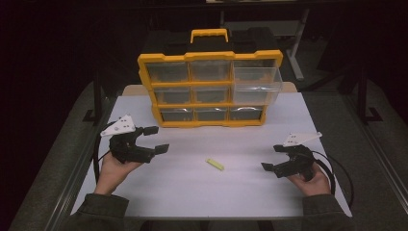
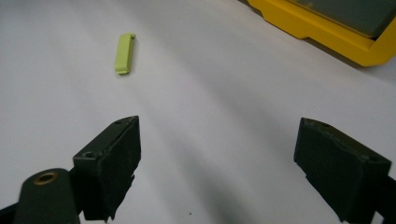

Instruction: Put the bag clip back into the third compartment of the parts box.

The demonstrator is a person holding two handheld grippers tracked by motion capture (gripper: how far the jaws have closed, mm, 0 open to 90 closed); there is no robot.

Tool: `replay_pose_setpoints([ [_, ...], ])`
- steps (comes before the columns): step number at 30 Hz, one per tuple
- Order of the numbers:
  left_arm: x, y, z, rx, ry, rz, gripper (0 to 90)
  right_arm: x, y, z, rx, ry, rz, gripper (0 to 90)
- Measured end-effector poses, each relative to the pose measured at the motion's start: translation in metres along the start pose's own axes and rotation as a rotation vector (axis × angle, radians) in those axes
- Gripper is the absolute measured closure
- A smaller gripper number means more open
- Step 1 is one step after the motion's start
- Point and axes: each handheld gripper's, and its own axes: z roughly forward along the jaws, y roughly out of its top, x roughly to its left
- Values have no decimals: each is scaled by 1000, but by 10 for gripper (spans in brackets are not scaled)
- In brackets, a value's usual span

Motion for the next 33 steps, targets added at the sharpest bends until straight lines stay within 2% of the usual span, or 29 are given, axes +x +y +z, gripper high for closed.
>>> replay_pose_setpoints([
  [5,0,-10,1,-5,7,-8,218,3,1,-1,9,24,3,138],
  [8,0,-15,1,-2,8,-28,217,3,2,-2,-10,31,-1,137],
  [12,2,-23,0,5,14,-26,214,4,4,-1,-13,34,11,137],
  [18,3,-32,2,10,19,-44,205,13,14,4,2,42,-14,138],
  [24,2,-38,6,42,23,-32,191,25,29,11,13,60,-52,144],
  [33,4,-46,6,52,17,-37,184,36,46,23,38,84,-80,169],
])
